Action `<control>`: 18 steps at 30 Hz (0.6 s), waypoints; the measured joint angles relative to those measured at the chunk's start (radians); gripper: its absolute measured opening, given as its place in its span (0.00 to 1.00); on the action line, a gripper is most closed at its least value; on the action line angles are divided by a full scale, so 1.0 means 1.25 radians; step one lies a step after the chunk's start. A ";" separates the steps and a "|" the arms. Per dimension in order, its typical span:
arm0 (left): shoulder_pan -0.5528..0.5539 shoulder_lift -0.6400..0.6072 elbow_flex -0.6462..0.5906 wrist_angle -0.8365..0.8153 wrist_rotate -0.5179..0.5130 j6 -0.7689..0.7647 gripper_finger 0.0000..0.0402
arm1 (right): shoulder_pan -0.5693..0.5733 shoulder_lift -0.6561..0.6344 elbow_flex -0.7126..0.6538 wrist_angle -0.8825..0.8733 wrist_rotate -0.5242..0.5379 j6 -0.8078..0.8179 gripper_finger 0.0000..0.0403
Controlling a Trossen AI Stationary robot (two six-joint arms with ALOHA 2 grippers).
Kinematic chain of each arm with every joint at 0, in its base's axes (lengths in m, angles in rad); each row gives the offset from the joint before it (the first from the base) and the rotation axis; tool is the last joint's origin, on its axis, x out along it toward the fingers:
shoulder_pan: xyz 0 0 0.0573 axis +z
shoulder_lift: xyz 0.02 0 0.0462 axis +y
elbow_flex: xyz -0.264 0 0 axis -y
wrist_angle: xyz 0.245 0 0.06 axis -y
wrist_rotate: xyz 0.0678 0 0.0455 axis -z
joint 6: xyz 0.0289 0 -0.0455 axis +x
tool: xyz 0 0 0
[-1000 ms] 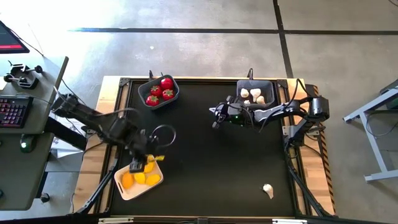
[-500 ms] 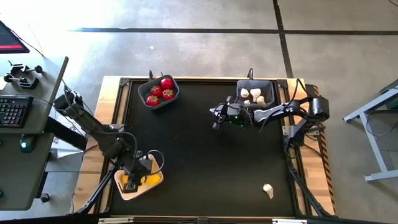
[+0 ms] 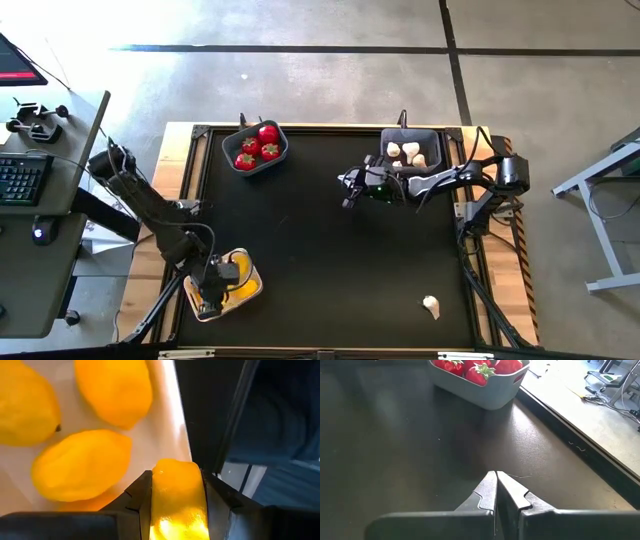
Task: Sort produce into baskets
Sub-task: Put the yellow lemon into the white bin
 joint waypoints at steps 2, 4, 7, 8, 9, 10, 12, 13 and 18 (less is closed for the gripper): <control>-0.002 0.000 -0.014 0.016 -0.008 -0.021 0.26 | 0.000 0.000 0.000 0.000 0.000 0.000 0.00; -0.002 0.000 -0.029 0.046 -0.011 -0.036 0.26 | 0.000 0.000 0.000 0.000 0.000 0.000 0.00; -0.002 0.000 -0.036 0.064 -0.025 -0.048 0.26 | 0.000 0.000 0.000 0.000 0.000 0.000 0.00; -0.002 0.000 -0.036 0.061 -0.030 -0.049 0.26 | 0.000 0.000 0.000 0.000 0.000 -0.002 0.00; -0.002 0.000 -0.037 0.060 -0.030 -0.049 0.27 | 0.000 0.000 0.000 0.000 0.000 -0.007 0.00; -0.002 0.000 -0.037 0.059 -0.031 -0.051 0.29 | 0.000 0.000 0.000 0.000 0.000 -0.009 0.00; -0.002 0.000 -0.037 0.055 -0.029 -0.056 0.36 | 0.000 0.000 0.000 0.000 0.000 -0.009 0.00; -0.002 0.000 -0.037 0.053 -0.029 -0.059 0.40 | 0.000 0.000 0.000 0.000 0.000 -0.009 0.00; -0.002 0.000 -0.037 0.028 -0.002 -0.077 0.56 | 0.000 0.000 0.000 0.000 0.000 -0.013 0.00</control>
